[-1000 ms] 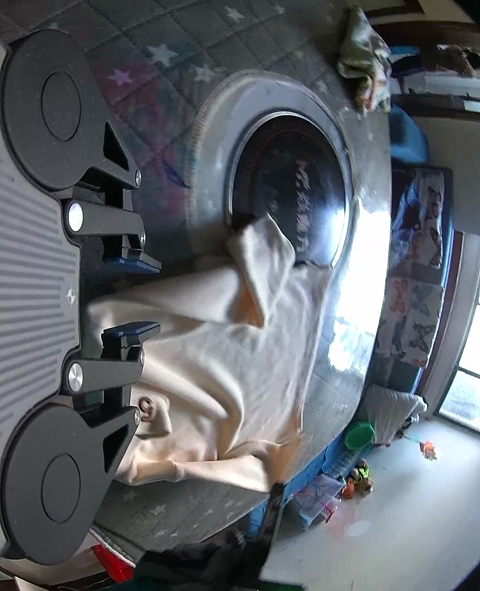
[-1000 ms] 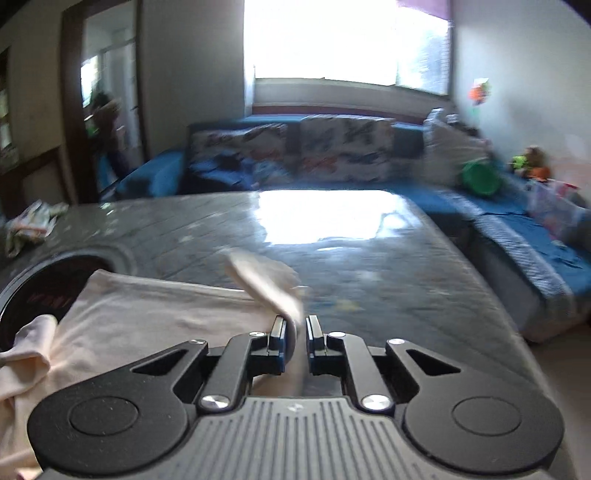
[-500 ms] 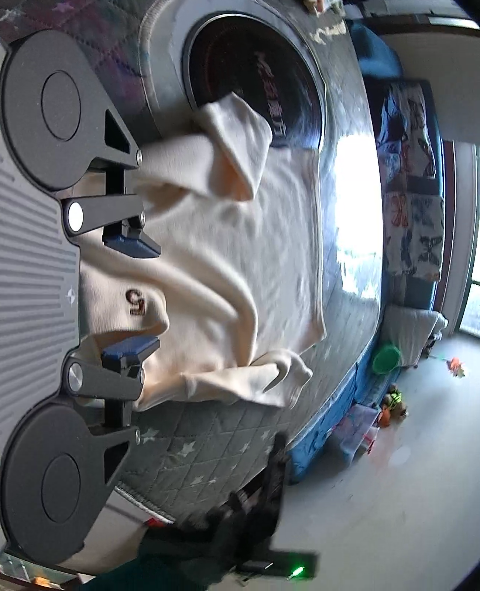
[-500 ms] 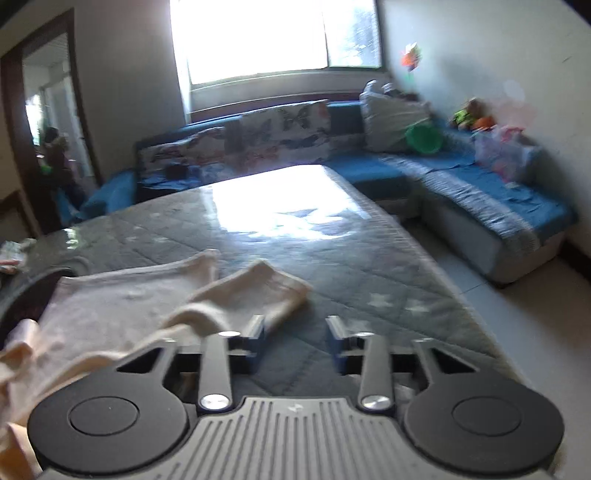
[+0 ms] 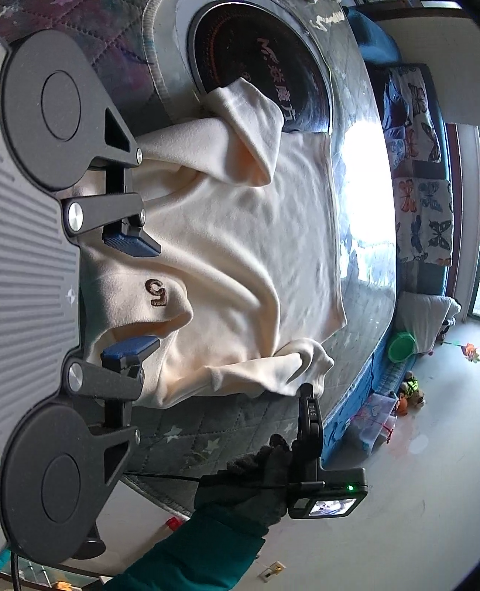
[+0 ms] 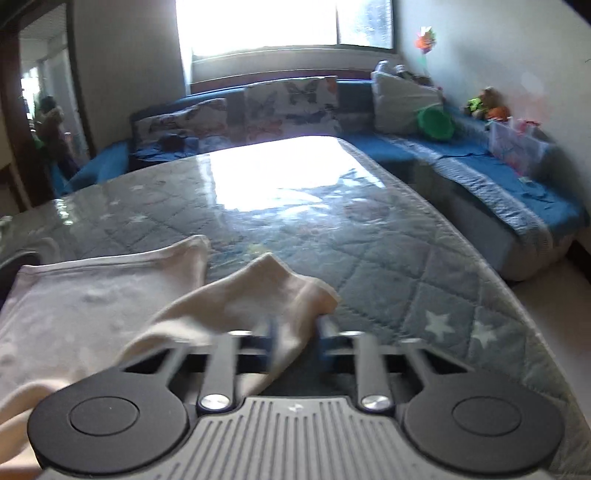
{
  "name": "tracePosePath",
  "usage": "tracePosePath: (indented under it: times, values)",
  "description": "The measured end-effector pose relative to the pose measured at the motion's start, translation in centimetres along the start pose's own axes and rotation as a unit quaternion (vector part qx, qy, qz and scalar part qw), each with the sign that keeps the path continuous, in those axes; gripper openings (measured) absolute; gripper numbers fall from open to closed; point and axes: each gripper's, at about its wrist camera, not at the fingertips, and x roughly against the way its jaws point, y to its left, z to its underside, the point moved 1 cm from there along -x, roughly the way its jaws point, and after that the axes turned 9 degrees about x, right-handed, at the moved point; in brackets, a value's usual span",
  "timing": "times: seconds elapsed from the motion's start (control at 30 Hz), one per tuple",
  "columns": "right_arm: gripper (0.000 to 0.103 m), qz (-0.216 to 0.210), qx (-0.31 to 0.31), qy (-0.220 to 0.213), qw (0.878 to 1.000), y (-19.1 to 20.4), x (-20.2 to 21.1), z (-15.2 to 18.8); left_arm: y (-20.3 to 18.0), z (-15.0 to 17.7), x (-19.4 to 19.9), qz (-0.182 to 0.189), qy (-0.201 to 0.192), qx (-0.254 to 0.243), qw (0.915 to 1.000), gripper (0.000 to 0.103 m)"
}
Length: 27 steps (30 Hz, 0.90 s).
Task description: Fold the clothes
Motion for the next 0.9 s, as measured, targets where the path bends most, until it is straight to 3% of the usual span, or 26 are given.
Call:
tracePosePath:
  times: [0.17, 0.3, 0.5, 0.6, 0.67, 0.7, 0.73, 0.9]
  values:
    - [0.003, 0.037, 0.029, -0.034, 0.998, -0.5, 3.0, 0.3, -0.4, -0.2, 0.0, 0.004, -0.006, -0.018, 0.9998, 0.050]
    - [0.002, 0.090, 0.054, -0.060, 0.993, -1.7, 6.6, 0.7, -0.7, -0.1, -0.5, 0.008, -0.003, -0.034, 0.9994, 0.050]
    - [0.002, 0.166, 0.060, -0.050, 0.983, -4.7, 10.5, 3.0, -0.9, 0.5, -1.0, 0.016, 0.009, -0.050, 0.9986, 0.048]
    - [0.008, 0.128, 0.035, -0.036, 0.990, -5.1, 10.3, 3.8, -1.0, 0.8, -1.1, 0.014, 0.012, -0.054, 0.9984, 0.039]
    - [0.020, 0.101, 0.021, -0.036, 0.994, -4.8, 9.6, 3.5, -1.0, 0.9, -1.1, 0.010, 0.012, -0.053, 0.9985, 0.037]
    - [0.032, 0.089, 0.012, -0.038, 0.995, -4.6, 9.1, 3.2, -0.9, 0.9, -1.0, 0.008, 0.011, -0.052, 0.9986, 0.037]
    - [0.036, 0.077, 0.004, -0.040, 0.996, -4.4, 8.5, 2.9, -0.9, 1.0, -0.9, 0.007, 0.009, -0.051, 0.9986, 0.037]
    - [0.042, 0.041, -0.007, -0.026, 0.999, -3.4, 5.0, 1.9, -0.7, 1.0, -0.2, -0.001, -0.001, -0.052, 0.9987, 0.037]
